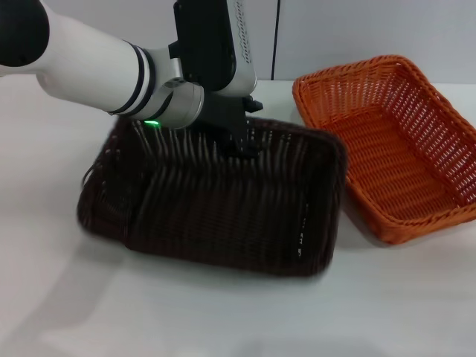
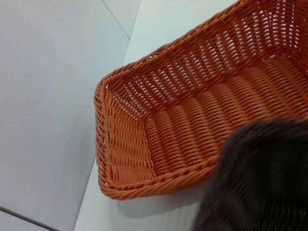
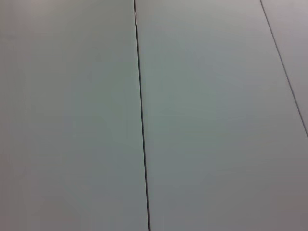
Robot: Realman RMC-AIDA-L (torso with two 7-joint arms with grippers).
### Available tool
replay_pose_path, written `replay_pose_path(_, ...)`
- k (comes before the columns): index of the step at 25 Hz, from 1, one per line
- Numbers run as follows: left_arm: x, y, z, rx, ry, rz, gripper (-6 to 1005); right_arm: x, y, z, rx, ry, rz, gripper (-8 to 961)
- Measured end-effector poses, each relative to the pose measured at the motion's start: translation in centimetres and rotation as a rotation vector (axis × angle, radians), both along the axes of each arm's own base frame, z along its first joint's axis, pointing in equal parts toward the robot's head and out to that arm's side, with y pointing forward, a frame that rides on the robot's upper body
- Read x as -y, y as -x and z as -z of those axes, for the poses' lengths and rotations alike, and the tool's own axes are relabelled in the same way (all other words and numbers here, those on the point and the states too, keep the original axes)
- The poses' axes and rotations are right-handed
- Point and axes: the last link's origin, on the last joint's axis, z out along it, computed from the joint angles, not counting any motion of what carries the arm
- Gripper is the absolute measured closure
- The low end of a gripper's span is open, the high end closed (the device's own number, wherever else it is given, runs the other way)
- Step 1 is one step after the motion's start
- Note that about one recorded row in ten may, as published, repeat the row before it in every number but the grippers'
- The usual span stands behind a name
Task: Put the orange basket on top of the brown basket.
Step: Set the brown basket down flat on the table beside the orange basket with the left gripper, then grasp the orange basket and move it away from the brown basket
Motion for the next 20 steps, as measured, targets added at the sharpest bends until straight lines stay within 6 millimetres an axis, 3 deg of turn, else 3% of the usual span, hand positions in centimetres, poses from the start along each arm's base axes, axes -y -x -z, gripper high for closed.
replay_pose_path(6,-0.3,-0.4,-0.2,0.027,-0.034,0.007,385,0.0,-0.3,0.0,0.012,0.011,0.013,128)
replay_pose_path(9,-0.8,-0.8,-0.6,0.055,-0.081,0.018,385,0.0,-0.4,0.0,0.016,0.019,0.018,128)
replay_pose_path(12,-1.5,-1.6,-2.4,0.168,-0.241,0.056,385,0.0,-0.6,0.1,0.018,0.029,0.029,128)
replay_pose_path(13,-1.5,-2.0,-3.4,0.285,-0.388,0.101,385,-0.1,-0.8,0.2,0.015,0.039,0.039,128)
replay_pose_path(15,-1.4,-2.1,-3.9,0.342,-0.472,0.124,385,-0.2,-0.9,0.2,0.012,0.045,0.043,128)
replay_pose_path(17,-1.3,-2.4,-5.4,0.453,-0.659,0.169,385,-0.4,-0.9,0.3,0.009,0.053,0.047,128)
replay_pose_path(18,-0.6,-2.0,-6.6,0.570,-0.838,0.190,385,-0.7,-0.9,0.4,0.007,0.063,0.049,128)
replay_pose_path(20,-0.1,-1.7,-6.9,0.624,-0.908,0.198,385,-0.8,-0.9,0.5,0.005,0.068,0.051,128)
